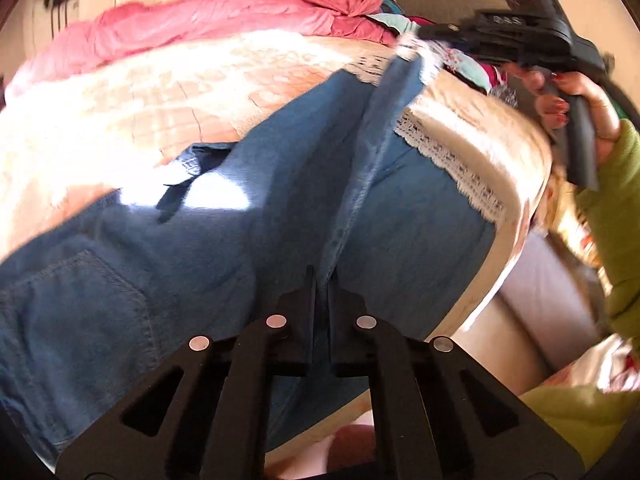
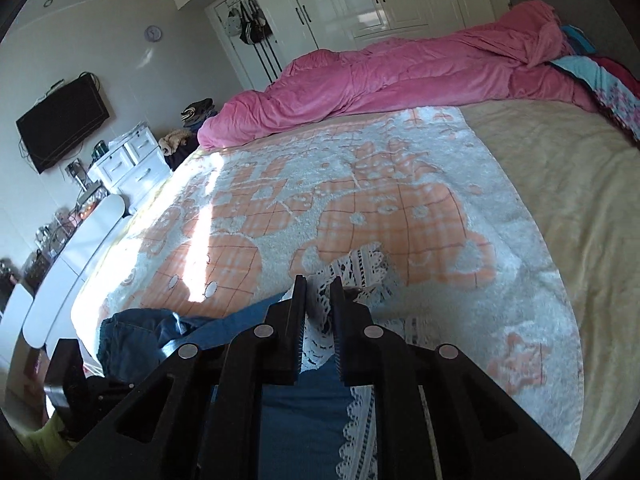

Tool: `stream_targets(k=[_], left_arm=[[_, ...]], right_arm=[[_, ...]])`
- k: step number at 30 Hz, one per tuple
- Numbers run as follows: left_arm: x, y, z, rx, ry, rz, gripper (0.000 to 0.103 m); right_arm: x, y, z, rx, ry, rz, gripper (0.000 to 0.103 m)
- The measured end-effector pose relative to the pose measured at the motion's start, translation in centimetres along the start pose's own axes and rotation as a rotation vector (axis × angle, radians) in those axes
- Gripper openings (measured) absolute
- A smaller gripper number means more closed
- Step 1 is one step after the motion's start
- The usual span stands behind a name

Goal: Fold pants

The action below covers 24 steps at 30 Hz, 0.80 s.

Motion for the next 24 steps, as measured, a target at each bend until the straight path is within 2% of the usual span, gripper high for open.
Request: stream_targets(k=[5,8,13,15,16,17,18,19,20,21,24], left_arm=[[1.0,0.4,-0.6,0.002,0.007,-0.02,0.0],[1.2,-0.1,-0.2,0.008,0.021,-0.001,0.0],[1.3,-1.2,0.3,-0.005,0.046,0.026,0.0],[1.4,-1.4,0.6,-0.017,0.057,0.034,0.0],[1.4,-1.5,0.7,-0.022,0.061,0.036,0.0],[1.3,-1.6,0.8,-0.024,0.062,0.036,0.0],[1.3,-1.6,0.9,-0.027,0.062,0.033,0.0],[1.2,-1.6,0.9,-0.026,0.063,0.026,0.0],[1.2,-1.5,0.9,-0.027,0.067,0.02,0.0],[1.2,-1.6,0.8,-0.029,0.068,0.021,0.0],[1.3,-1.7,-0.4,-0.031,0.056,0.031,0.0]], right_arm=[[4.5,-2.7,-2.9,0.02,0.035,0.05,0.011],[6.9,-4.3,-2.9,0.039,0.07,0.079,0.011],[9.5,-5.4,-2.7,0.008,0.114,0.089,0.015],[10.2,-5.5,-2.5,-0.008,0.139,0.082,0.026],[10.3,-5.5,-2.4,-0.01,0.144,0.082,0.037],[10.5,-5.5,-2.2,-0.011,0.153,0.077,0.042],[10.7,-5.5,-2.0,-0.002,0.157,0.067,0.042],[10.8,-5.4,-1.8,0.01,0.163,0.053,0.038],[10.9,-5.4,-1.7,0.013,0.169,0.04,0.019],[10.9,-5.4,-1.7,0.011,0.172,0.032,0.011],[11.0,-5.3,-2.7,0.005,0.17,-0.005,0.009]])
Point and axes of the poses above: each gripper's, at about its wrist camera, not at the fingertips, and z roughly the way its jaws point, y to its left, x to its underside, the point moved 1 cm from there along z, roughly the way its jaws point, and after that the axes turned 9 degrees about z, right-handed, at the moved point
